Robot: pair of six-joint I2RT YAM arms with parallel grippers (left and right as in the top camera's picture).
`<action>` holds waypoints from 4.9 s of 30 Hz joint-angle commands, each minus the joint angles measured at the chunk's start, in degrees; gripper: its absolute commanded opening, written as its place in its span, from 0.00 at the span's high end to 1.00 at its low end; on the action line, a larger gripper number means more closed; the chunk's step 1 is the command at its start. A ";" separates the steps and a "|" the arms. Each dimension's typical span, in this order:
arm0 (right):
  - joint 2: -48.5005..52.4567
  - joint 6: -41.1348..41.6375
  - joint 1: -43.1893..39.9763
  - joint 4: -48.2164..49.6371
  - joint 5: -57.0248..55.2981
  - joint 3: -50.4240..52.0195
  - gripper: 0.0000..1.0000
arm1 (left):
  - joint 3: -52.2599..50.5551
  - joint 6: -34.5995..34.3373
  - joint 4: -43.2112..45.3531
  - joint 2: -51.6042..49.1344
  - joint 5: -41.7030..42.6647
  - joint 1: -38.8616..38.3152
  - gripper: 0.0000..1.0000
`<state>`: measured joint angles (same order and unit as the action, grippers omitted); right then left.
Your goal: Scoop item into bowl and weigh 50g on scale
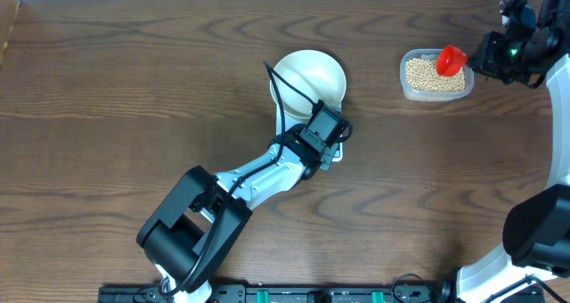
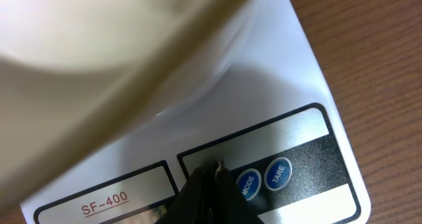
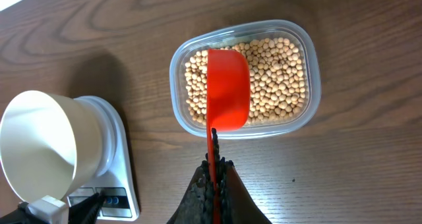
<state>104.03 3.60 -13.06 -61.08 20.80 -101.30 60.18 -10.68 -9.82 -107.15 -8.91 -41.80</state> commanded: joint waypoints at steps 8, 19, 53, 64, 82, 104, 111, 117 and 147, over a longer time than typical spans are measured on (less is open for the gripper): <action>-0.74 -0.96 -0.35 -0.20 0.57 -0.96 0.99 | -3.85 -2.27 -2.56 -4.02 0.92 0.31 0.93; -0.74 -0.96 -0.35 -0.24 0.55 -0.96 0.99 | -4.00 -2.49 -3.06 -4.02 0.96 0.20 0.93; -0.74 -0.96 -0.35 -0.24 0.57 -0.96 0.99 | -4.20 -1.77 -2.75 -4.02 -1.25 1.95 0.93; -0.74 -0.96 -0.35 -0.24 0.57 -0.96 0.99 | -4.26 -1.84 -2.93 -4.02 -0.28 2.10 0.93; -0.74 -0.96 -0.35 -0.46 0.57 -0.96 0.99 | -4.48 -2.08 -3.15 -4.02 0.90 -0.02 0.92; -0.74 -0.96 -0.35 -0.66 0.57 -0.96 0.99 | -4.52 -2.01 -0.76 -4.09 0.48 -0.02 0.93; -0.74 -0.94 -0.35 -0.66 0.57 -0.96 0.99 | -4.57 -2.01 -0.52 -4.20 0.48 -0.02 0.93; -0.74 -0.96 -0.35 -0.68 0.57 -0.96 0.99 | -4.57 -2.05 0.33 -5.03 0.50 -0.02 0.93; -0.74 -0.98 -0.35 -0.79 0.59 -0.96 0.99 | -4.63 -2.49 -0.74 -5.92 -2.32 -0.02 0.93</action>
<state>104.03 3.60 -13.06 -61.71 20.80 -101.30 59.48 -12.43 -9.56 -107.13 -10.92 -42.54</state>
